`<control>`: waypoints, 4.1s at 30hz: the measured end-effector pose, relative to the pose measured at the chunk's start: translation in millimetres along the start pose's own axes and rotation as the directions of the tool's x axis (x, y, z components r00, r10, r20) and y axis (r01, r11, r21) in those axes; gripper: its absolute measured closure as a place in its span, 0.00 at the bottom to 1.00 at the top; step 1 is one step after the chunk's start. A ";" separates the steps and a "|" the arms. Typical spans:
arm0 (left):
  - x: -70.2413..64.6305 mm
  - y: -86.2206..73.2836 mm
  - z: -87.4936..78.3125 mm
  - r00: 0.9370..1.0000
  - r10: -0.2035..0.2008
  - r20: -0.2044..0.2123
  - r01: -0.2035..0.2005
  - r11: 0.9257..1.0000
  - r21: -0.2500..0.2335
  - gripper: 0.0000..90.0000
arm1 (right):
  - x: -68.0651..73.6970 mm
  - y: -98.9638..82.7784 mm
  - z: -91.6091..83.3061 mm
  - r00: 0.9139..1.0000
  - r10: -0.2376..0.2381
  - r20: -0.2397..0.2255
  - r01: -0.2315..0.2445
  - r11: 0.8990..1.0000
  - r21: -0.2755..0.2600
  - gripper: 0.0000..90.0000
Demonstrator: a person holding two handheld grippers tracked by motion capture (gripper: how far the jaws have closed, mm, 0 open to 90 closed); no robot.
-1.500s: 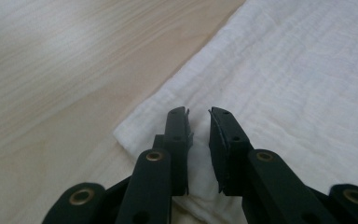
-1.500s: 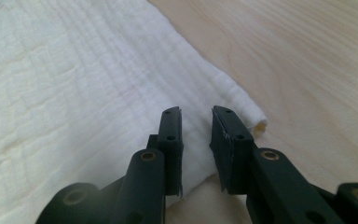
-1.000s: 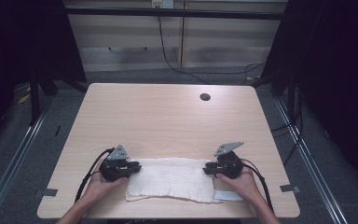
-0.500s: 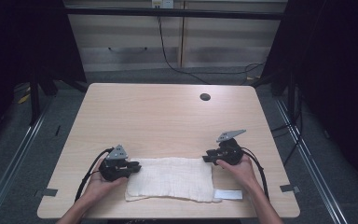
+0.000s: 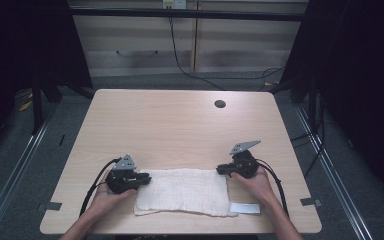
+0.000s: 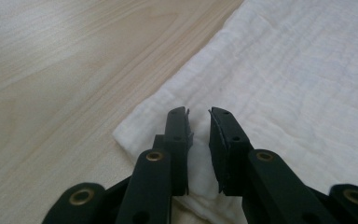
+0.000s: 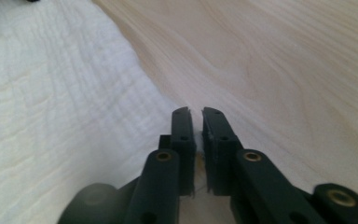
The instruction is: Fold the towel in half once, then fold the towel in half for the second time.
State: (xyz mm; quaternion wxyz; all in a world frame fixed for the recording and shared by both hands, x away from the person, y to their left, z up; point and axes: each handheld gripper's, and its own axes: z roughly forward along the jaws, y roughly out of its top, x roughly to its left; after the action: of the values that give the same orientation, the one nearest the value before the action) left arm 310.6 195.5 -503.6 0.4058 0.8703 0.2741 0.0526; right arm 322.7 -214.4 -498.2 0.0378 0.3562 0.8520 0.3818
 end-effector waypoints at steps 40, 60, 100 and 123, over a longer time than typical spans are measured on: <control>26.5 5.6 1.4 1.000 -0.029 -0.012 0.029 1.000 0.009 0.95 | -1.3 8.0 -10.1 1.000 0.008 0.008 -0.007 0.997 -0.082 0.98; 23.3 7.1 4.2 0.998 -0.046 -0.043 0.046 0.999 0.001 0.96 | 36.7 18.3 -40.4 0.994 -0.111 0.002 0.108 0.967 -0.230 0.98; 12.8 23.9 4.3 0.993 -0.028 -0.117 0.024 0.999 -0.041 0.95 | 76.9 -19.8 -2.5 0.992 -0.078 -0.103 0.087 0.993 0.086 0.99; -48.0 42.1 -29.4 0.987 0.158 0.006 -0.154 0.969 -0.195 0.95 | 55.6 -8.0 2.1 1.000 -0.003 -0.002 0.003 0.997 0.078 0.99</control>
State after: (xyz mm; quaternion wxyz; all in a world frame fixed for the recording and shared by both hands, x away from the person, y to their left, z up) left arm 279.2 168.6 -446.8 0.4860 0.8460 0.1943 0.1014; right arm 277.4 -181.4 -493.6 0.0234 0.3557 0.8668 0.3487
